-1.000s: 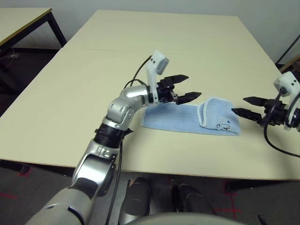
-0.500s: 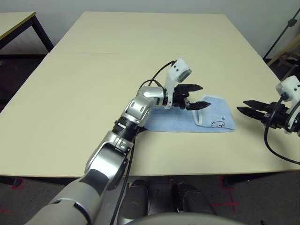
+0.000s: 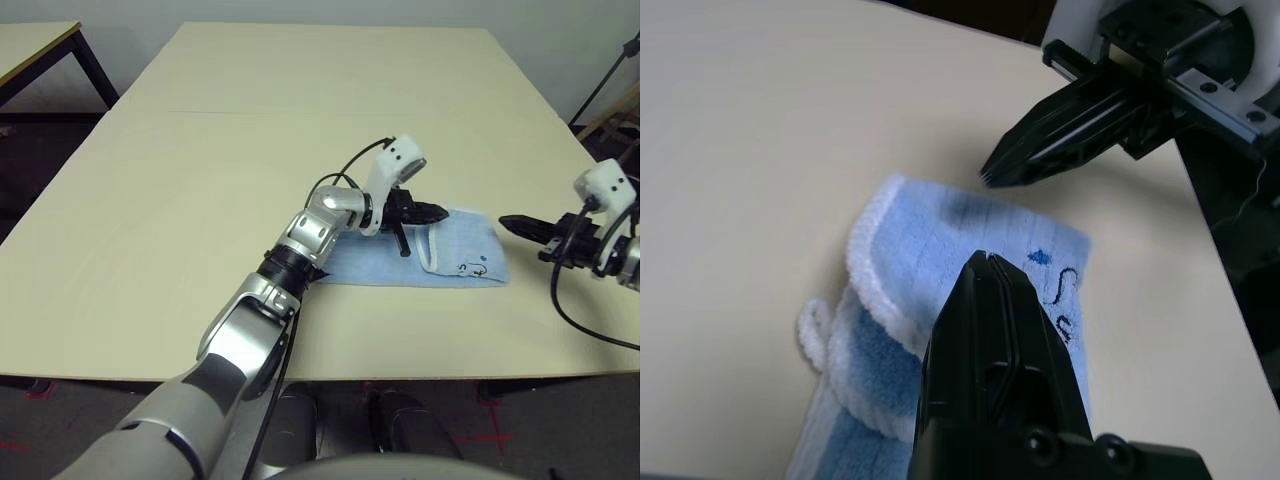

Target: Fold the towel and set it aside.

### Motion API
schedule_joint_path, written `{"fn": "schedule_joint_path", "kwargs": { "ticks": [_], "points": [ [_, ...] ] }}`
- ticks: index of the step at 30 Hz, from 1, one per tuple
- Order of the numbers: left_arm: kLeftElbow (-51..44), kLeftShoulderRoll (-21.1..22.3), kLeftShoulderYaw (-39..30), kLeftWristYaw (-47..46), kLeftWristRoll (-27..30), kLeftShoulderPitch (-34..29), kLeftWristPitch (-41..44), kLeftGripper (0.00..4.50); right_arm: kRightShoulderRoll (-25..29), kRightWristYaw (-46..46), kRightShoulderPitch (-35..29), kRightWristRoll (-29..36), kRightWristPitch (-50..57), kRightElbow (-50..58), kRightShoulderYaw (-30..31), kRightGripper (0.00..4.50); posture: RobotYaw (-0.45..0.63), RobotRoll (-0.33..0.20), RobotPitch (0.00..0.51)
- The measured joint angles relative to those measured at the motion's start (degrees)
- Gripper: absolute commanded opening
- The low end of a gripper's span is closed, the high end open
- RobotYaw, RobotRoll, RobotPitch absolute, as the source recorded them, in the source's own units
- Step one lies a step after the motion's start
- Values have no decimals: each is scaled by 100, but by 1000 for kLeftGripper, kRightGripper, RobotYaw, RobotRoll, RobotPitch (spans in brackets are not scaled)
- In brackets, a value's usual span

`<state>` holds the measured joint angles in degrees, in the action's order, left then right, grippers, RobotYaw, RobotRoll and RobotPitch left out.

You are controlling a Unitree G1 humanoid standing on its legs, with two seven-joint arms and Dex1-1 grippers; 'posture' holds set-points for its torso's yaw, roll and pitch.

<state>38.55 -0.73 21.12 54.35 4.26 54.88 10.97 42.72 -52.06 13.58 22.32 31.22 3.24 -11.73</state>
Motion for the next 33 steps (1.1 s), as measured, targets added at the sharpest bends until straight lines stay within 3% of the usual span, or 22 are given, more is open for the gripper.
{"fn": "schedule_joint_path", "kwargs": {
  "ticks": [10, 19, 24, 25, 28, 33],
  "points": [
    [1200, -244, 248, -68, -685, 20, -292, 47, -376, 369, -162, -418, -453, -345, 523, 0, 73, 0, 134],
    [1123, -223, 207, 46, -763, -222, -203, 47, -385, 350, -291, -661, -826, -786, 778, 0, 98, 0, 130],
    [465, -42, -220, 86, -431, -440, 488, 47, -351, 194, -196, -644, -856, -834, 812, 0, 115, 0, 136],
    [146, 18, -386, 48, -289, -529, 777, 219, -332, 138, -173, -621, -851, -818, 808, 0, 119, 0, 137],
    [-1276, 286, -1022, -228, 288, -845, 2057, 954, -136, -166, -122, -381, -783, -562, 769, 595, 129, 0, 136],
    [-3716, 881, -2092, -880, 1241, -1312, 4511, 2659, 262, -884, -8, 128, -675, -114, 597, 2321, 145, 0, 140]
  ]
}}
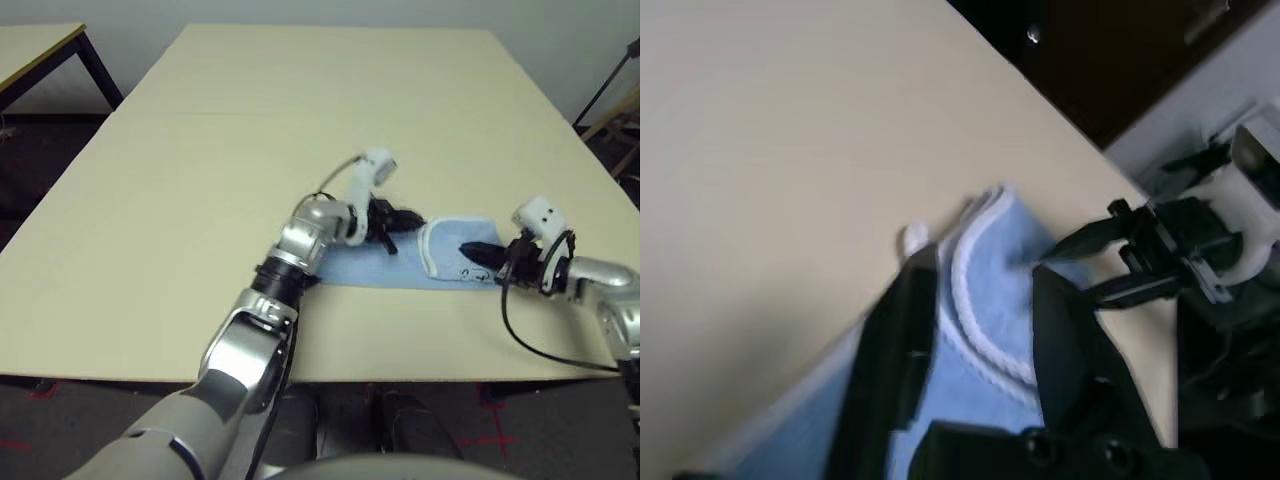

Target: Fold the towel and set it aside.

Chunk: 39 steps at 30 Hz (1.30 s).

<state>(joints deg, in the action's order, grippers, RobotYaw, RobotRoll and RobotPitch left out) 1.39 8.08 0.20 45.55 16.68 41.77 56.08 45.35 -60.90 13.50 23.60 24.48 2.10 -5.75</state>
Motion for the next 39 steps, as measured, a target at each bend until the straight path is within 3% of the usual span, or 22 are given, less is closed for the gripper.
{"fn": "schedule_joint_path", "kwargs": {
  "ticks": [5, 6, 8, 12, 20, 27, 30, 39],
  "points": [
    [-1613, 691, -1222, -433, 780, -552, 2535, 4417, 170, -841, 377, 278, -587, -144, -95, 4181, 170, 0, 141],
    [-1739, 732, -1395, -452, 871, -600, 2833, 4500, 207, -901, 431, 277, -664, -197, -108, 4460, 174, 0, 142],
    [-1949, 898, -1757, -552, 1227, -808, 3356, 4500, 259, -1111, 600, 270, -909, -366, -112, 4460, 173, 0, 144],
    [-1998, 1008, -2160, -1030, 2126, -1322, 3532, 4500, 441, -1706, 659, 353, -1259, -518, -149, 4460, 166, 0, 154],
    [-2184, 1182, -2191, -2511, 4177, -2186, 3536, 4500, 777, -2195, 370, 500, -1479, -558, -486, 4460, 144, 0, 172],
    [-2020, 1538, -1906, -3935, 5895, -2479, 3540, 4500, 1003, -2356, 45, 623, -1444, -551, -750, 4460, 136, 0, 175],
    [-1756, 1511, -1873, -4465, 6155, -2513, 3542, 4500, 1002, -2357, 11, 671, -1444, -547, -799, 4460, 130, 0, 174],
    [-1389, 624, -1931, -5460, 5912, -2319, 3516, 4500, 997, -2232, 9, 681, -1445, -534, -850, 4460, 114, 0, 181]
  ]
}}
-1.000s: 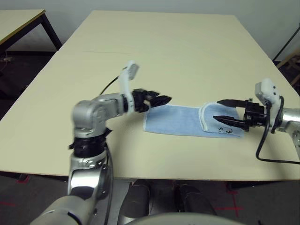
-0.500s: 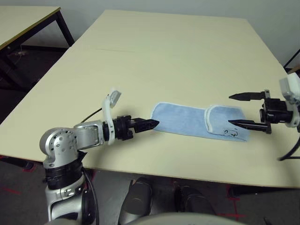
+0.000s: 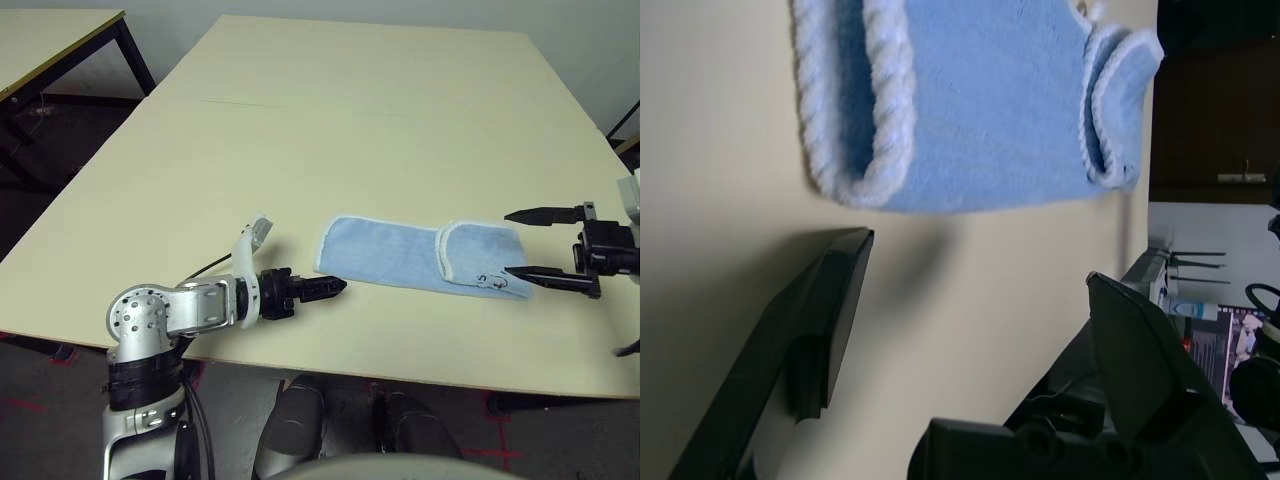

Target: Fold the towel and set it aside.

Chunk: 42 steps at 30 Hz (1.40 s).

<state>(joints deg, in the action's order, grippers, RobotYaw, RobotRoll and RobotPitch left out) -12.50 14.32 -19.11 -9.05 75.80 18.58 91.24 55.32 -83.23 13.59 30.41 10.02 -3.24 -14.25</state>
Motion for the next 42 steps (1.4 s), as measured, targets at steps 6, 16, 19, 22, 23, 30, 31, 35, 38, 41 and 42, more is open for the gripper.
{"fn": "schedule_joint_path", "kwargs": {
  "ticks": [6, 16, 19, 22, 23, 30, 31, 35, 38, 41, 42],
  "points": [
    [149, -663, -138, -485, -282, 163, -298, 4500, 0, 122, -14, 38, 8, 105, -50, 4460, 105, 0, 172],
    [162, -982, -490, -989, -564, 135, -539, 2438, 0, 262, -26, 124, 99, 202, -69, 4500, 120, 0, 169],
    [161, -985, -562, -1064, -656, 110, -617, 1430, 3, 220, -37, 139, 116, 202, -70, 4500, 127, 0, 168],
    [161, -992, -699, -1155, -750, 79, -791, 346, 40, 124, -88, 139, 121, 194, -70, 4500, 134, 0, 165],
    [160, -993, -736, -1203, -805, 78, -877, 21, 58, 89, -92, 139, 120, 174, -70, 4500, 134, 0, 165],
    [38, -844, -919, -1307, -887, 35, -1261, 21, 88, -36, -61, 130, 117, -32, -66, 4500, 161, 0, 165],
    [-14, -746, -930, -1302, -903, 6, -1300, 21, 91, -50, -49, 128, 116, -56, -64, 4500, 161, 0, 165],
    [-220, -375, -1106, -1279, -886, -165, -1402, 21, 93, -174, -2, 128, 118, -156, -41, 4500, 185, 0, 165],
    [-440, -249, -1325, -1368, -718, -396, -1420, 21, 93, -308, 72, 128, 120, -215, 19, 4500, 202, 0, 164],
    [-627, -52, -1505, -1475, -519, -626, -1421, 21, 94, -417, 159, 128, 140, -278, 77, 4500, 208, 0, 163],
    [-709, 98, -1520, -1472, -446, -735, -1414, 21, 93, -461, 189, 127, 165, -291, 136, 4500, 206, 0, 162]
  ]
}}
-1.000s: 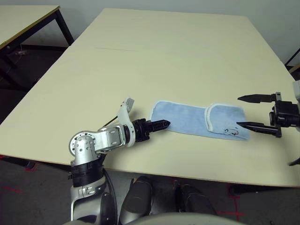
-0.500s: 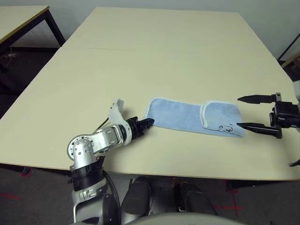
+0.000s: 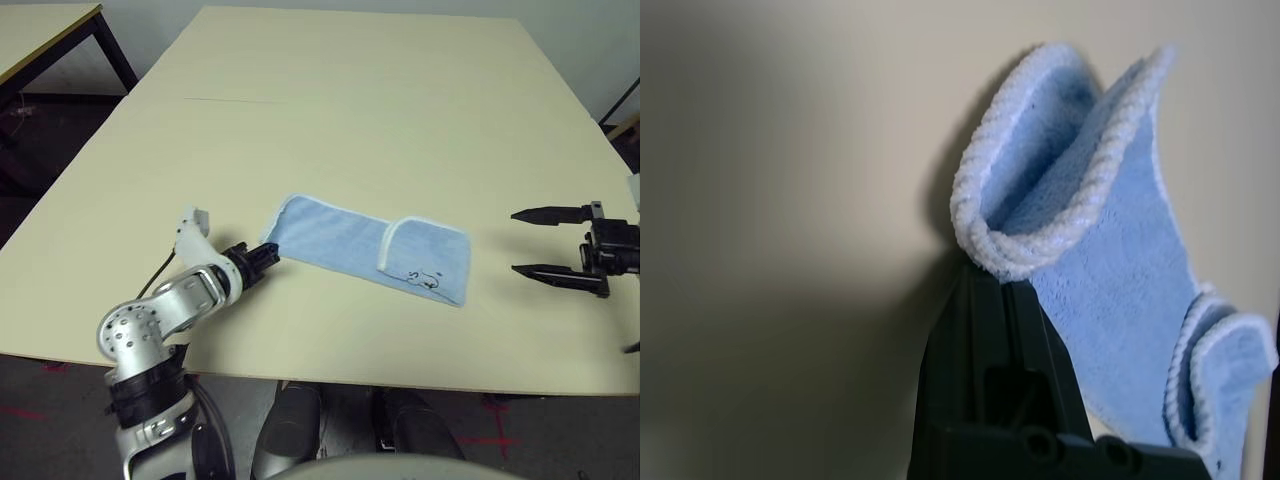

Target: Fold the towel and set it aside.

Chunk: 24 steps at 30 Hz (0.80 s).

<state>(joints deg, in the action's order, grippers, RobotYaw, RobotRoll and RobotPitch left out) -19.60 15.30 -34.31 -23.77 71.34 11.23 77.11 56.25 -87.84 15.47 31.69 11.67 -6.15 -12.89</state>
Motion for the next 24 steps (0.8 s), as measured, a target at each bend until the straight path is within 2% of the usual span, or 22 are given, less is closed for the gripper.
{"fn": "schedule_joint_path", "kwargs": {
  "ticks": [4, 7, 10, 16, 18, 24],
  "points": [
    [-272, 717, -46, 201, 254, -404, 49, 21, 5, -95, 27, -3, 28, -76, 48, 4500, 213, 0, 162],
    [-338, 1028, 38, 351, 406, -338, 16, 21, 10, -128, 26, -5, 42, -104, 60, 4500, 214, 0, 160],
    [-331, 1055, 470, 397, 735, 288, -61, 21, 7, -142, 23, -4, 74, -84, 74, 4500, 210, 0, 159],
    [-45, 1082, 1944, 568, 2181, 1592, -137, 21, 26, -163, -69, -2, 138, -49, 59, 4500, 169, 0, 162],
    [218, 1079, 2420, 724, 2446, 1936, -187, 21, 44, -157, -190, -1, 145, 20, 25, 4500, 152, 0, 161],
    [770, 999, 3413, 1627, 2248, 2440, -120, 21, 116, -50, -602, 31, 252, 244, -227, 4500, 123, 0, 159]
  ]
}}
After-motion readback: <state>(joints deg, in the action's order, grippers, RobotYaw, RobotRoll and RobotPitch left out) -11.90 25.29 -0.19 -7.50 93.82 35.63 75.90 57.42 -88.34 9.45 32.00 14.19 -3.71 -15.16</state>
